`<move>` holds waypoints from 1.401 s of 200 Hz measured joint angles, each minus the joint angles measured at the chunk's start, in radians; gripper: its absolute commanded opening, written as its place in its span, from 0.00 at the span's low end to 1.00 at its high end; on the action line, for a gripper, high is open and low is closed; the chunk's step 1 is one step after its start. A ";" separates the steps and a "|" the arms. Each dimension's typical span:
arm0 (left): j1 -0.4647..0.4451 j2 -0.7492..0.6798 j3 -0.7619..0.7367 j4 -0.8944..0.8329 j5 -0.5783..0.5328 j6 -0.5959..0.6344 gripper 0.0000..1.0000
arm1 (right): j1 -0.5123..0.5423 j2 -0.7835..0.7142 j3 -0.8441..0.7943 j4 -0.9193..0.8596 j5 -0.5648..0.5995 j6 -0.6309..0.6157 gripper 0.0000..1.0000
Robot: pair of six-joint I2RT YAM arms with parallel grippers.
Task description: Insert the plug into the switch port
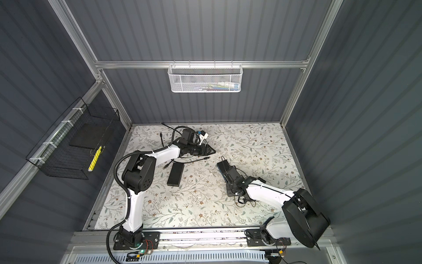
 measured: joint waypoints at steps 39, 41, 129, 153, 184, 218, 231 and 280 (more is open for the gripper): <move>-0.027 0.069 0.046 -0.031 0.010 0.026 0.61 | -0.001 0.038 -0.001 0.047 -0.021 0.003 0.05; -0.028 0.071 0.048 -0.032 0.010 0.027 0.61 | -0.002 0.042 0.001 0.048 -0.024 0.003 0.05; -0.042 0.145 0.171 -0.076 0.040 0.067 0.61 | -0.192 0.105 0.090 -0.045 -0.095 0.041 0.07; -0.045 0.172 0.178 -0.076 0.045 0.067 0.61 | -0.205 0.132 0.120 -0.044 -0.120 0.037 0.08; -0.045 0.193 0.178 -0.080 0.047 0.067 0.61 | -0.210 0.173 0.169 -0.042 -0.170 -0.011 0.08; -0.045 0.191 0.167 -0.072 0.048 0.067 0.60 | -0.254 0.212 0.217 -0.046 -0.249 -0.090 0.08; -0.045 0.180 0.150 -0.068 0.045 0.067 0.60 | -0.274 0.227 0.241 -0.061 -0.285 -0.116 0.08; -0.019 0.064 0.026 -0.083 0.003 0.074 0.61 | -0.281 0.160 0.304 -0.165 -0.311 -0.196 0.06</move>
